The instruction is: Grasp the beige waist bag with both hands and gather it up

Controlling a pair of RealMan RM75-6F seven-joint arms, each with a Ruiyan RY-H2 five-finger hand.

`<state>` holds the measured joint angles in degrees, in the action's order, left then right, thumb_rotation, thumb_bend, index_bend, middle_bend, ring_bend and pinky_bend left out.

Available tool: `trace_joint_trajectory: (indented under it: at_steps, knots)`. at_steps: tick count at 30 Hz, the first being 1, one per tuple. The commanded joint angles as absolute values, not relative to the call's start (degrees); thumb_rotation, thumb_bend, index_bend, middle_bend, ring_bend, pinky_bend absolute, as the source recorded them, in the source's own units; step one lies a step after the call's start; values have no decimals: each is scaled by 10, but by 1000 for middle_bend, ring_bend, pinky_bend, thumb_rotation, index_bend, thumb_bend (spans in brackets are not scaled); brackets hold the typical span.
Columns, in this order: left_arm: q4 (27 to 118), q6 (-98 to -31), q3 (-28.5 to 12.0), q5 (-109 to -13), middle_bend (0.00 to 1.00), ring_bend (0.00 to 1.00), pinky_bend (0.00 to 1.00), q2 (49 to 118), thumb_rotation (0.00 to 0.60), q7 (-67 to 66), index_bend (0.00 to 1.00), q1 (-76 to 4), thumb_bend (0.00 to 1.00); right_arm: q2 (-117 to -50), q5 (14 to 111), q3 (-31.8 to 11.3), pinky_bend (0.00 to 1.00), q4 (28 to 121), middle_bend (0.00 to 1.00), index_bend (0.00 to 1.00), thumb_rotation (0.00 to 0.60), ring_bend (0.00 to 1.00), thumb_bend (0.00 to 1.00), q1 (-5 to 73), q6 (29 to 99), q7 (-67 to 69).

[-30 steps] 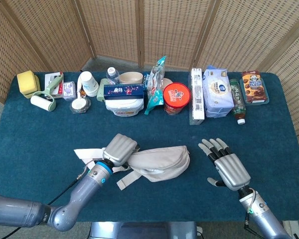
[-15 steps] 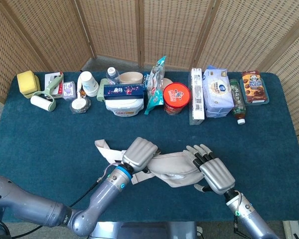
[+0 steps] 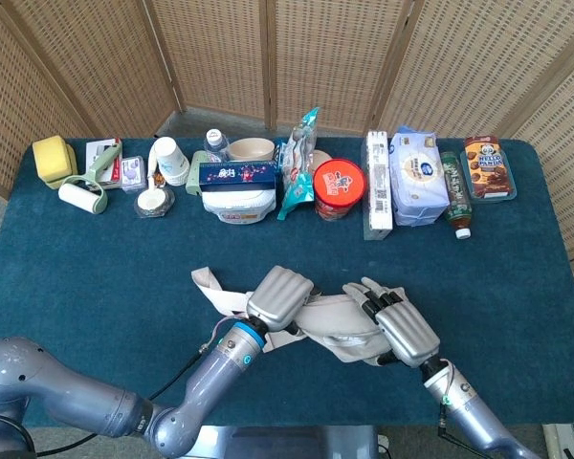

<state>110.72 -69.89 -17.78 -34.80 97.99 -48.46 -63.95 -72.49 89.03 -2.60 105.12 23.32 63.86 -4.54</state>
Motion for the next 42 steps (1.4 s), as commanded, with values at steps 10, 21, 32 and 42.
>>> trace_joint_trajectory:
  at_steps: [10,21,32,42]
  knots:
    - [1121,-704,-173,-341,602,584,605,966,600,-475,636,-640,53,-749,865,-34,650,1043,687,564,600,460,435,229,661,-75]
    - [1186,-645,-159,-299,0,0,103,881,600,-458,0,-640,0,-745,870,-37,651,1039,692,573,600,461,460,223,688,-81]
    - [1273,-688,-124,-408,0,0,60,758,600,-427,0,-586,0,-735,876,-36,651,1024,692,577,600,461,471,217,705,-82]
    - [1244,-749,2,-648,0,0,56,584,600,-306,0,-423,0,-714,882,-38,651,1027,692,567,600,459,489,212,720,-95]
